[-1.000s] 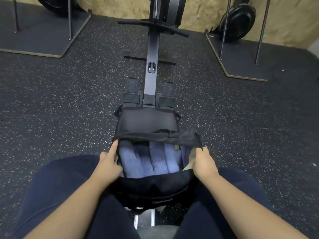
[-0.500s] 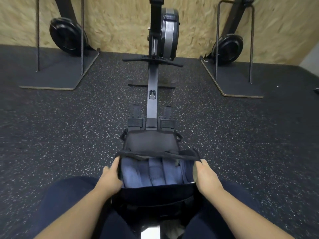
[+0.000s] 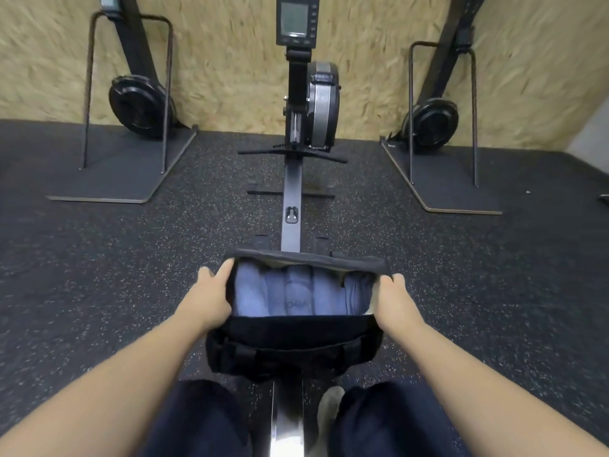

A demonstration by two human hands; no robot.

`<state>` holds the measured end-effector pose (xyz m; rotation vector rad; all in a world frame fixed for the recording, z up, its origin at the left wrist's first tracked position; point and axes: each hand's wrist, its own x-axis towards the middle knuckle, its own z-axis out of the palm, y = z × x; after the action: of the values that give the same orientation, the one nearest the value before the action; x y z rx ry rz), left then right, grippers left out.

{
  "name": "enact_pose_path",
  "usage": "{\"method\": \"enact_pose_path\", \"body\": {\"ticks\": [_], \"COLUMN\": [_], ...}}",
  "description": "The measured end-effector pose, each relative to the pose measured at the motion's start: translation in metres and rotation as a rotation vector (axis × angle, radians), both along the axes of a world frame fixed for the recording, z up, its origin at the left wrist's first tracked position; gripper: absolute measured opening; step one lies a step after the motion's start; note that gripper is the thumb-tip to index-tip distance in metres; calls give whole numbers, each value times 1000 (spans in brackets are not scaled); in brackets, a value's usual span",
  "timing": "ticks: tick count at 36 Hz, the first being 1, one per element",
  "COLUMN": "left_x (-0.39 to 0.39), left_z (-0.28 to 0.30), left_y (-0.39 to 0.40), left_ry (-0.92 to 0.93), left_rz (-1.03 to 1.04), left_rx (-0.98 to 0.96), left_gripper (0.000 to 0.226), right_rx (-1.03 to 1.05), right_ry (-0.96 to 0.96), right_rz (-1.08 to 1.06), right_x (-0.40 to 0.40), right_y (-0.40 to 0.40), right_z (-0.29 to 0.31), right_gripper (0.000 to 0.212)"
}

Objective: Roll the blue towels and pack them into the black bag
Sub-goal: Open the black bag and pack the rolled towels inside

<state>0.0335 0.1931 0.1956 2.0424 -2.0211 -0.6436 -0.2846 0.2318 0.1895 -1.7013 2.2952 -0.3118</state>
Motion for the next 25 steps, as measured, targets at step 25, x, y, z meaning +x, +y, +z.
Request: {"method": "enact_pose_path", "body": {"ticks": [25], "left_x": [13], "left_z": [-78], "left_y": [-108], "left_ry": [51], "left_rz": [15], "left_rx": [174], "left_gripper": [90], "right_rx": [119], "right_ry": [-76], "right_rz": [-26], "right_x": [5], "right_y": [-105], "right_z": [-75], "right_gripper": [15]}}
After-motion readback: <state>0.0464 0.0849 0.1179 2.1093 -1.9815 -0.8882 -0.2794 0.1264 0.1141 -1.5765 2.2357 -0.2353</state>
